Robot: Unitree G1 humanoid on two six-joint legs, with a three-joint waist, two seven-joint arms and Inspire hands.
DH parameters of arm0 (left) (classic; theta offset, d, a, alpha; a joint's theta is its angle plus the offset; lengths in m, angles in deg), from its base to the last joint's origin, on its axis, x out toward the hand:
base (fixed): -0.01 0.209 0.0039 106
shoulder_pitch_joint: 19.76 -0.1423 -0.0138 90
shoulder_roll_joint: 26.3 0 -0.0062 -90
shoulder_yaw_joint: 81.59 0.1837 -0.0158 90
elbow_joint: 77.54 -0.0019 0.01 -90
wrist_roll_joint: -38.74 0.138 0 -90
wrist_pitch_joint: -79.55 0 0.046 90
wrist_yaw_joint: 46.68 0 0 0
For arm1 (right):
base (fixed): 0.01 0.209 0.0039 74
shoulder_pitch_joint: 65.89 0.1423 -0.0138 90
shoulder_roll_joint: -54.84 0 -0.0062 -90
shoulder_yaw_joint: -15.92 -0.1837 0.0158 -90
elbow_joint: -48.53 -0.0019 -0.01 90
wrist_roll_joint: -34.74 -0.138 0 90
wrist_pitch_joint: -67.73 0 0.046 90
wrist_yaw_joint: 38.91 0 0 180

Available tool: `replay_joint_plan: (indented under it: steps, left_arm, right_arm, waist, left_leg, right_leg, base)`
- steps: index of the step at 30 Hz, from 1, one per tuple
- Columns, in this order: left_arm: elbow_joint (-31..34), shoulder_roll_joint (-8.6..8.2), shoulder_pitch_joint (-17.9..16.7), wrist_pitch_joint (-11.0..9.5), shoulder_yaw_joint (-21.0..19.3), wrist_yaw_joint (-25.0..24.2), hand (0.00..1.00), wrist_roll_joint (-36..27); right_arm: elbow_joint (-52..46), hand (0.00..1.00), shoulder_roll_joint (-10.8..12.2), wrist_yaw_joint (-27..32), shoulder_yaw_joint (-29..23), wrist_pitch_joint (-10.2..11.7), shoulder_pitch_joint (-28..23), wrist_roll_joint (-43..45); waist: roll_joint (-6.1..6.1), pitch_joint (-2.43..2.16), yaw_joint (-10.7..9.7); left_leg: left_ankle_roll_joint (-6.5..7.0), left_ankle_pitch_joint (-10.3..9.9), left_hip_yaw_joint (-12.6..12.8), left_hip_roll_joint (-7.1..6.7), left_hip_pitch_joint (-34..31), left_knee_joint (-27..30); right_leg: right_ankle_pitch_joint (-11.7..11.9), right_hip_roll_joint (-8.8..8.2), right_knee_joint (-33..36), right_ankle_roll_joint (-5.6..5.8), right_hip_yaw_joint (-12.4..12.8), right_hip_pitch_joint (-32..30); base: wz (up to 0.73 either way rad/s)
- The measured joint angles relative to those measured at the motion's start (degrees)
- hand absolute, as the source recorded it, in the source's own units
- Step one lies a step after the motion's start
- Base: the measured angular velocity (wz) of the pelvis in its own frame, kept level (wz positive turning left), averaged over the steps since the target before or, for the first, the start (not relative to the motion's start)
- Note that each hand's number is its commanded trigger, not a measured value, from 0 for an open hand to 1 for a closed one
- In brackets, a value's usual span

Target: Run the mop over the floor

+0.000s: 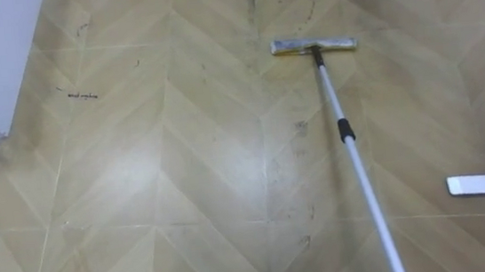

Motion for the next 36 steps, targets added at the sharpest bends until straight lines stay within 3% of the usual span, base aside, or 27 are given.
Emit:
replay_joint_plan:
  steps: [3, 6, 8, 9, 10, 11, 12, 13, 15, 17, 18, 19, 21, 22, 23, 24, 25, 26, 27, 28, 29, 30, 31, 32, 33, 35, 36]
  left_arm:
    - [-0.2, 0.12, -0.6, 0.1, 0.6, 0.3, 0.00, -1.3]
    - [-0.2, 0.22, -1.5, 0.1, 2.5, 0.5, 0.00, -3.3]
    - [-0.2, 0.38, -2.1, 0.1, 3.6, 1.3, 0.00, -4.5]
    - [-0.3, 0.58, -2.7, 0.0, 4.7, 2.1, 0.00, -6.8]
    - [-0.3, 0.71, -3.8, -0.1, 6.2, 3.0, 0.00, -10.0]
    - [-0.4, 0.80, -4.2, -0.1, 7.0, 3.1, 0.00, -11.2]
    - [-0.7, 0.72, -4.1, -0.3, 7.7, 3.1, 0.00, -13.3]
    - [-1.0, 0.78, -4.4, -1.0, 7.7, 3.0, 0.00, -15.2]
    - [-1.0, 0.83, -4.8, -2.4, 7.8, 3.0, 0.00, -15.6]
    - [-0.8, 0.92, -4.9, -3.8, 8.3, 2.7, 0.00, -15.6]
    - [-0.8, 1.12, -4.8, -4.3, 8.3, 2.3, 0.00, -15.5]
    - [-0.8, 1.40, -4.7, -4.3, 8.6, 1.3, 0.00, -15.4]
    - [-1.3, 1.92, -4.1, -3.7, 8.7, -0.9, 0.00, -15.0]
    - [-1.5, 2.18, -3.4, -2.9, 8.8, -2.3, 0.00, -13.9]
    - [-1.5, 2.24, -3.0, -2.6, 8.8, -3.0, 0.00, -13.3]
    - [-1.6, 2.07, -2.3, -2.3, 8.8, -4.2, 0.00, -12.0]
    - [-1.8, 1.67, -2.2, -2.4, 8.7, -4.7, 0.00, -11.3]
    - [-1.8, 1.51, -2.0, -2.4, 8.7, -4.8, 0.00, -11.1]
    - [-0.7, 1.44, -1.5, -2.3, 8.7, -4.6, 0.00, -11.0]
    - [-0.1, 1.66, -1.4, -2.4, 8.6, -3.9, 0.00, -11.0]
    - [0.1, 1.81, -1.2, -2.4, 8.6, -3.4, 0.00, -11.0]
    - [0.5, 1.92, -0.9, -2.7, 8.5, -2.6, 0.00, -11.0]
    - [0.5, 1.85, -0.7, -2.8, 8.5, -2.1, 0.00, -10.9]
    - [0.6, 1.80, -0.5, -2.8, 8.6, -2.1, 0.00, -10.9]
    - [0.7, 1.54, -0.6, -2.8, 8.6, -2.2, 0.00, -10.9]
    - [0.8, 0.85, -0.9, -2.0, 8.6, -2.2, 0.00, -10.6]
    - [0.9, 0.58, -1.2, -1.2, 8.5, -2.2, 0.00, -10.4]
  right_arm:
    - [0.4, 1.00, -0.5, 0.7, 1.6, 0.0, -1.3, -3.6]
    - [0.6, 1.00, -0.4, 0.9, 3.2, 0.1, -2.2, -6.7]
    - [1.3, 1.00, -0.3, 0.8, 3.2, 0.5, -1.9, -6.9]
    - [2.1, 1.00, -0.3, 0.8, 3.0, 0.5, -0.4, -6.8]
    - [2.9, 1.00, -0.6, 0.6, 3.1, 0.1, 1.2, -6.6]
    - [3.1, 1.00, -0.8, 0.4, 3.1, -0.3, 2.1, -6.5]
    - [3.6, 1.00, -1.5, -0.1, 2.9, -1.0, 4.5, -6.6]
    - [3.9, 1.00, -2.1, -0.9, 2.9, -1.2, 8.0, -6.6]
    - [4.3, 1.00, -2.6, -2.1, 3.0, -0.5, 13.4, -7.0]
    - [5.0, 1.00, -4.2, -2.9, 3.8, 0.0, 17.2, -7.5]
    - [4.7, 1.00, -5.0, -3.8, 4.8, 0.2, 18.3, -9.1]
    - [4.9, 1.00, -5.7, -4.5, 6.1, 0.3, 18.1, -11.1]
    - [4.9, 1.00, -6.5, -5.2, 6.8, 0.5, 16.5, -13.7]
    - [5.0, 1.00, -6.9, -5.6, 6.5, 0.8, 14.3, -14.7]
    - [5.5, 1.00, -7.0, -5.8, 6.4, 1.1, 12.7, -15.6]
    - [6.5, 1.00, -7.8, -6.0, 6.3, 1.0, 10.2, -16.1]
    - [6.9, 1.00, -9.0, -5.8, 6.3, 0.9, 7.0, -15.9]
    - [7.0, 1.00, -9.7, -5.7, 6.4, 0.8, 5.4, -15.9]
    - [7.1, 1.00, -10.2, -4.9, 6.4, 0.6, 3.0, -15.5]
    - [6.9, 1.00, -10.4, -4.1, 6.6, -0.4, 0.7, -15.2]
    - [6.6, 1.00, -10.1, -3.8, 6.6, -0.9, -0.3, -15.2]
    - [6.3, 1.00, -8.8, -3.4, 6.6, -1.6, -1.6, -15.4]
    - [6.3, 1.00, -7.3, -3.1, 6.6, -1.6, -2.9, -15.6]
    - [6.3, 1.00, -6.5, -3.0, 6.6, -1.6, -3.3, -15.8]
    - [6.3, 1.00, -5.3, -3.0, 6.5, -1.6, -4.1, -16.3]
    - [6.3, 1.00, -4.2, -2.7, 5.7, -2.6, -4.5, -16.1]
    - [6.3, 1.00, -3.9, -2.5, 5.2, -3.9, -4.0, -16.0]
  waist:
    - [-0.18, -0.04, 0.5]
    - [-0.10, -0.34, 1.5]
    - [-0.01, -0.49, 2.5]
    - [-0.25, -0.40, 3.0]
    - [-1.16, -0.32, 3.6]
    - [-1.42, -0.41, 4.5]
    - [-1.43, -0.35, 6.1]
    - [-1.89, -0.13, 7.4]
    - [-3.21, 0.51, 8.5]
    - [-3.67, 0.60, 9.2]
    - [-3.82, 0.49, 9.2]
    - [-2.67, -0.07, 9.2]
    - [-1.08, -0.76, 8.8]
    - [-0.41, -0.81, 8.1]
    - [-0.23, -0.90, 7.6]
    - [0.20, -1.14, 7.0]
    - [0.58, -1.37, 7.0]
    - [0.98, -1.38, 7.0]
    - [2.16, -0.89, 6.2]
    - [3.27, -1.07, 5.4]
    - [3.54, -1.15, 5.3]
    - [4.23, -0.80, 4.9]
    - [5.00, -0.99, 3.6]
    - [5.05, -0.89, 3.1]
    - [4.98, -0.83, 2.5]
    - [4.70, -0.69, 2.5]
    - [4.43, -0.69, 2.6]
  left_leg:
    - [-0.64, -1.7, 0.0, 0.05, -4.8, 7.4]
    - [-1.36, -2.0, 0.0, 0.17, -10.5, 17.0]
    - [-3.65, -0.1, -0.1, 1.13, -15.3, 26.2]
    - [-4.25, 4.4, 0.0, 1.57, -19.3, 33.0]
    - [-4.46, 12.2, 0.4, 2.03, -23.7, 41.2]
    - [-4.39, 15.4, 1.0, 2.12, -25.8, 45.9]
    - [-4.37, 17.7, 2.4, 3.15, -30.2, 56.1]
    - [-3.93, 17.4, 4.0, 3.74, -34.7, 63.2]
    - [-2.35, 15.9, 5.7, 3.91, -38.6, 65.2]
    - [-1.63, 14.1, 6.2, 3.91, -38.3, 56.8]
    - [-1.74, 12.8, 6.3, 3.68, -35.2, 44.7]
    - [-1.83, 11.5, 6.2, 3.61, -30.5, 30.8]
    - [-1.42, 9.9, 6.4, 3.46, -23.6, 16.4]
    - [1.38, 7.8, 6.3, 2.37, -21.3, 13.2]
    - [1.45, 7.4, 6.1, 1.52, -21.0, 13.1]
    - [2.24, 5.8, 7.8, 0.84, -19.6, 12.9]
    - [4.81, 3.3, 9.8, 0.76, -17.8, 13.1]
    - [5.35, 1.8, 10.2, 0.34, -17.3, 13.7]
    - [6.13, -0.8, 9.4, -0.86, -16.9, 15.7]
    - [6.77, -3.0, 8.9, -1.23, -16.5, 16.9]
    - [6.88, -3.9, 8.8, -1.20, -16.2, 17.2]
    - [7.00, -5.0, 8.5, -1.04, -15.4, 17.2]
    - [7.20, -5.9, 7.9, -0.94, -14.9, 16.9]
    - [7.30, -6.3, 7.9, -0.94, -14.4, 16.6]
    - [7.23, -7.4, 7.9, -1.03, -13.2, 15.7]
    - [6.73, -9.3, 7.8, -1.12, -10.2, 14.4]
    - [6.27, -10.8, 7.4, -1.13, -8.0, 14.1]
  right_leg:
    - [-2.5, -0.64, 6.5, -0.85, 0.1, -3.8]
    - [-6.0, -1.67, 12.5, -1.92, -0.4, -7.0]
    - [-8.0, -1.39, 16.3, -2.62, -0.6, -8.8]
    - [-9.1, -1.36, 18.5, -3.20, -0.5, -9.4]
    - [-9.9, -1.35, 20.7, -4.02, 0.0, -9.9]
    - [-10.4, -1.41, 21.7, -4.41, 0.4, -10.1]
    - [-10.8, -1.50, 23.1, -5.01, 0.8, -10.1]
    - [-10.9, -1.86, 23.5, -4.93, 1.0, -10.3]
    - [-11.1, -3.42, 23.5, -4.47, 1.8, -10.5]
    - [-11.8, -4.95, 23.3, -3.32, 2.0, -10.3]
    - [-12.5, -5.13, 22.9, -2.08, 1.9, -10.1]
    - [-12.9, -4.67, 22.8, -1.17, 1.5, -9.6]
    - [-13.4, -3.94, 23.2, -0.27, 1.1, -8.1]
    - [-14.8, -3.87, 23.3, 0.65, 1.1, -6.8]
    - [-15.2, -4.19, 23.1, 1.22, 1.4, -6.1]
    - [-15.7, -4.99, 22.4, 2.80, 2.0, -4.0]
    - [-15.3, -5.65, 22.4, 3.08, 3.4, -2.5]
    - [-14.6, -5.42, 24.5, 3.45, 5.2, -2.8]
    - [-9.5, -4.94, 31.8, 3.55, 9.0, -6.5]
    - [-3.0, -3.65, 38.9, 3.36, 12.9, -11.0]
    - [-2.1, -2.96, 40.7, 3.59, 13.9, -13.0]
    - [-2.3, -1.57, 41.5, 3.71, 14.5, -16.8]
    - [-2.4, -0.24, 38.7, 3.95, 14.6, -20.2]
    - [-2.4, 0.30, 35.9, 3.96, 14.6, -21.4]
    - [-2.3, 1.36, 28.8, 3.94, 14.3, -22.8]
    - [-1.2, 2.46, 18.5, 2.57, 12.9, -22.6]
    - [-0.1, 3.10, 13.8, 1.06, 11.8, -22.2]
  base:
    - [0.17]
    - [0.16]
    - [0.04]
    - [-0.12]
    - [-0.25]
    - [-0.53]
    - [-0.68]
    - [-0.67]
    - [-0.50]
    - [-0.15]
    - [0.21]
    - [0.29]
    - [0.47]
    - [0.66]
    - [0.74]
    - [0.61]
    - [0.46]
    - [0.26]
    - [0.14]
    - [0.06]
    - [-0.09]
    - [-0.07]
    - [0.00]
    - [0.03]
    - [-0.11]
    - [-0.17]
    - [-0.06]
